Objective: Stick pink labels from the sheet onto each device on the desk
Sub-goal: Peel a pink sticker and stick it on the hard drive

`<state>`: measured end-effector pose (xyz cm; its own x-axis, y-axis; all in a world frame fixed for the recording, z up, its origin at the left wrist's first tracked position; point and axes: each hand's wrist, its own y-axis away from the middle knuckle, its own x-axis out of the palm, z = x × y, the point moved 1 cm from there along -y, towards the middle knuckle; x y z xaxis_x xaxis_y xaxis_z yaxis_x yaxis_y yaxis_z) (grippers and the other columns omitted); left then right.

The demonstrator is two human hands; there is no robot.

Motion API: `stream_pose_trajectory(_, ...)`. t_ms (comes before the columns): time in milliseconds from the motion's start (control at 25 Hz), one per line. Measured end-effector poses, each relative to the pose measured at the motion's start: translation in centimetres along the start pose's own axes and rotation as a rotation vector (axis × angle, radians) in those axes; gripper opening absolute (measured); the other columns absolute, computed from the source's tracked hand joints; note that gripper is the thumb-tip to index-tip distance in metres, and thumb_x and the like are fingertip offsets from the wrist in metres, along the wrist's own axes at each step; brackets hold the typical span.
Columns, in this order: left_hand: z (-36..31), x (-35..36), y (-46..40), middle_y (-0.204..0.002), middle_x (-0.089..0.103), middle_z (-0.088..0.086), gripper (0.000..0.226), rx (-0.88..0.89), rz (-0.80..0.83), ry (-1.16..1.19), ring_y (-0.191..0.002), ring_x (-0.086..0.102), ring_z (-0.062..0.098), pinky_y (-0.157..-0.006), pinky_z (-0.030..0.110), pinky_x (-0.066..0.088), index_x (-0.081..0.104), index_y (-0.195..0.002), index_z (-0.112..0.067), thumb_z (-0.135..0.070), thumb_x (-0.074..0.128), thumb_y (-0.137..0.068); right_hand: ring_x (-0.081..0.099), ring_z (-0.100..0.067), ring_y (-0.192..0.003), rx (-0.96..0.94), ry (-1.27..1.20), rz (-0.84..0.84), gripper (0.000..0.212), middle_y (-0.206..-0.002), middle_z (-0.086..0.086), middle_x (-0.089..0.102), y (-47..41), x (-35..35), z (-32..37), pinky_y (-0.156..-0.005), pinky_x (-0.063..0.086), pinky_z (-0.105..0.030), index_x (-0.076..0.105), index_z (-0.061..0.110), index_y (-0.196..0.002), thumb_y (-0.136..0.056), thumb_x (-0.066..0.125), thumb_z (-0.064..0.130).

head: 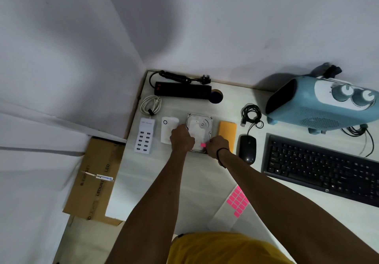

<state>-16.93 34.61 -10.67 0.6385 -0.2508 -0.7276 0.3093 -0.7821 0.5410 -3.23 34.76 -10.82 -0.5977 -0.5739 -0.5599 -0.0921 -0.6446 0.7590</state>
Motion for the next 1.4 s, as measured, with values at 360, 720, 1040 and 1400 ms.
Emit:
stream_pose_trajectory(360, -0.5, 0.9, 0.1, -0.116, 0.069, 0.014, 0.033, 0.025, -0.055, 0.042, -0.113, 0.06, 0.035, -0.091, 0.039, 0.049, 0.068, -0.116, -0.005, -0.008, 0.071, -0.083, 0.066, -0.03, -0.104, -0.041, 0.079, -0.04, 0.024, -0.112, -0.017, 0.07, 0.1, 0.3, -0.3, -0.069, 0.043, -0.025, 0.07, -0.002, -0.107, -0.092, 0.058, 0.013)
stream_pose_trajectory(720, -1.1, 1.0, 0.8, -0.115, 0.069, 0.018, 0.033, -0.008, -0.036, 0.037, -0.111, 0.061, 0.036, -0.078, 0.032, 0.043, 0.065, -0.115, 0.0, -0.014, 0.069, -0.085, 0.063, -0.033, -0.106, -0.081, 0.049, -0.011, 0.025, -0.115, -0.018, 0.067, 0.7, 0.3, -0.5, -0.071, 0.04, -0.025, 0.067, -0.002, -0.11, -0.092, 0.056, 0.011)
stream_pose_trajectory(1040, -2.7, 0.7, 5.4, -0.128, 0.066, 0.016, 0.047, 0.112, -0.068, 0.113, -0.12, 0.061, 0.034, -0.095, 0.039, 0.051, 0.057, -0.134, -0.004, -0.016, 0.064, -0.089, 0.056, -0.029, -0.125, -0.166, -0.172, -0.014, 0.044, -0.135, -0.014, 0.06, 3.9, -2.4, -2.6, -0.1, 0.046, -0.028, 0.056, 0.006, -0.135, -0.091, 0.055, 0.006)
stream_pose_trajectory(1400, 0.4, 8.0, 13.4, -0.113, 0.07, 0.001, 0.033, 0.209, 0.191, -0.06, -0.104, 0.068, 0.02, -0.083, 0.031, 0.055, 0.065, -0.117, -0.023, -0.03, 0.074, -0.087, 0.066, -0.018, -0.107, -0.113, -0.174, -0.128, 0.045, -0.119, -0.005, 0.07, 10.4, -1.9, -15.5, -0.083, 0.049, -0.018, 0.073, 0.017, -0.112, -0.086, 0.046, -0.007)
